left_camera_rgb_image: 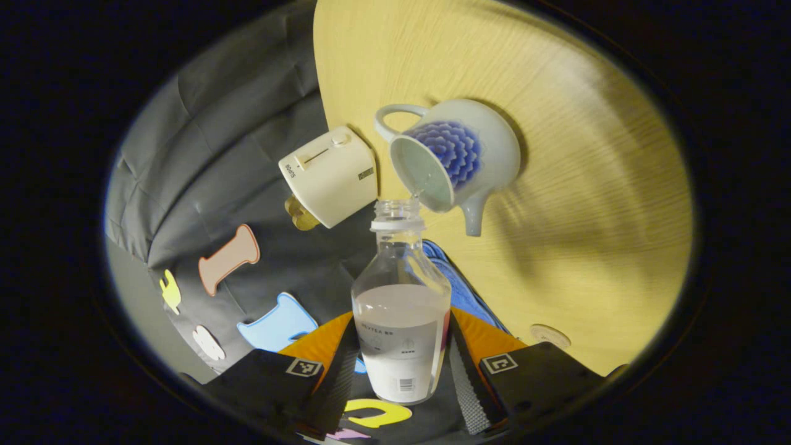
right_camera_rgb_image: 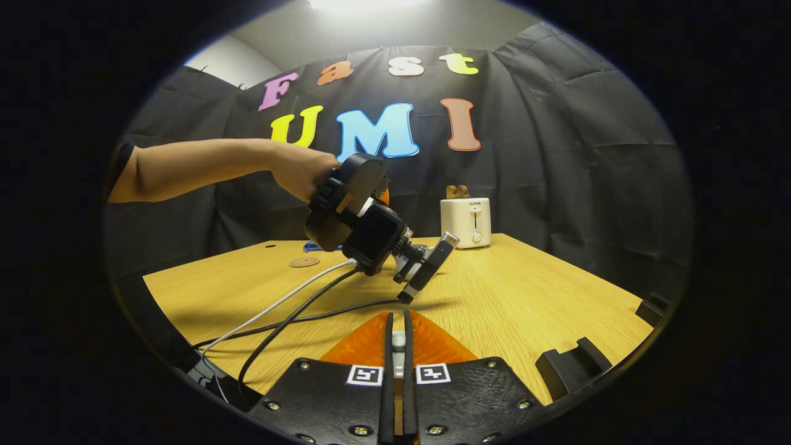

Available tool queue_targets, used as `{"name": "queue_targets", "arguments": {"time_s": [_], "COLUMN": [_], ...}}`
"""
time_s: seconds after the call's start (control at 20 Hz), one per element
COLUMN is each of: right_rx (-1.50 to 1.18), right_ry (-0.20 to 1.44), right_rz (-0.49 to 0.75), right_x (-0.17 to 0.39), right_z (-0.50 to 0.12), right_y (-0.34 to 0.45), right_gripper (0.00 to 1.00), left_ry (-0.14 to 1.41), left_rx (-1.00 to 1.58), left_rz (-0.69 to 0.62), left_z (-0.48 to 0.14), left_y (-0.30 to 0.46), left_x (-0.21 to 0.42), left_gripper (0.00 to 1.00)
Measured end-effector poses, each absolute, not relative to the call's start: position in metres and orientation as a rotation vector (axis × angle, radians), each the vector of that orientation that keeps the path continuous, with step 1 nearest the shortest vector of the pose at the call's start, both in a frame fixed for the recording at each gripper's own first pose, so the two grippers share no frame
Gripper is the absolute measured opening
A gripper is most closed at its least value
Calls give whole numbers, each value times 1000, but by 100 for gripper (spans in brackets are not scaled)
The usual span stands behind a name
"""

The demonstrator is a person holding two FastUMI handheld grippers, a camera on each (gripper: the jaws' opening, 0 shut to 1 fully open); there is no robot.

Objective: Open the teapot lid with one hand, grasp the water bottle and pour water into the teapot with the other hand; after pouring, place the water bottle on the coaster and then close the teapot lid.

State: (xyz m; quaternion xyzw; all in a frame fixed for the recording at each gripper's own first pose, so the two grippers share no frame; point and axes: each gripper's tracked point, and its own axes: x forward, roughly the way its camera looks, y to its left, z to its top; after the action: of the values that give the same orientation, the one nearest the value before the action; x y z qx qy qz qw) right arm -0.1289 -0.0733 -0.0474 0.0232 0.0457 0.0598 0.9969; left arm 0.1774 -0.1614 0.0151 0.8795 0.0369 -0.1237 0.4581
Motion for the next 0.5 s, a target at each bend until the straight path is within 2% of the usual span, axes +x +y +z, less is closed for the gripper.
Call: {"name": "queue_targets", "arguments": {"time_s": [0.5], "right_rx": [36], "right_ry": [90], "right_rz": [113], "right_x": [-130], "right_z": [-47], "right_y": [-76], "right_gripper": [5], "left_ry": [112], "left_rx": [2232], "left_rz": [-309], "left_z": [14], "left_y": [-160], "left_x": [176], "left_gripper": [86]}}
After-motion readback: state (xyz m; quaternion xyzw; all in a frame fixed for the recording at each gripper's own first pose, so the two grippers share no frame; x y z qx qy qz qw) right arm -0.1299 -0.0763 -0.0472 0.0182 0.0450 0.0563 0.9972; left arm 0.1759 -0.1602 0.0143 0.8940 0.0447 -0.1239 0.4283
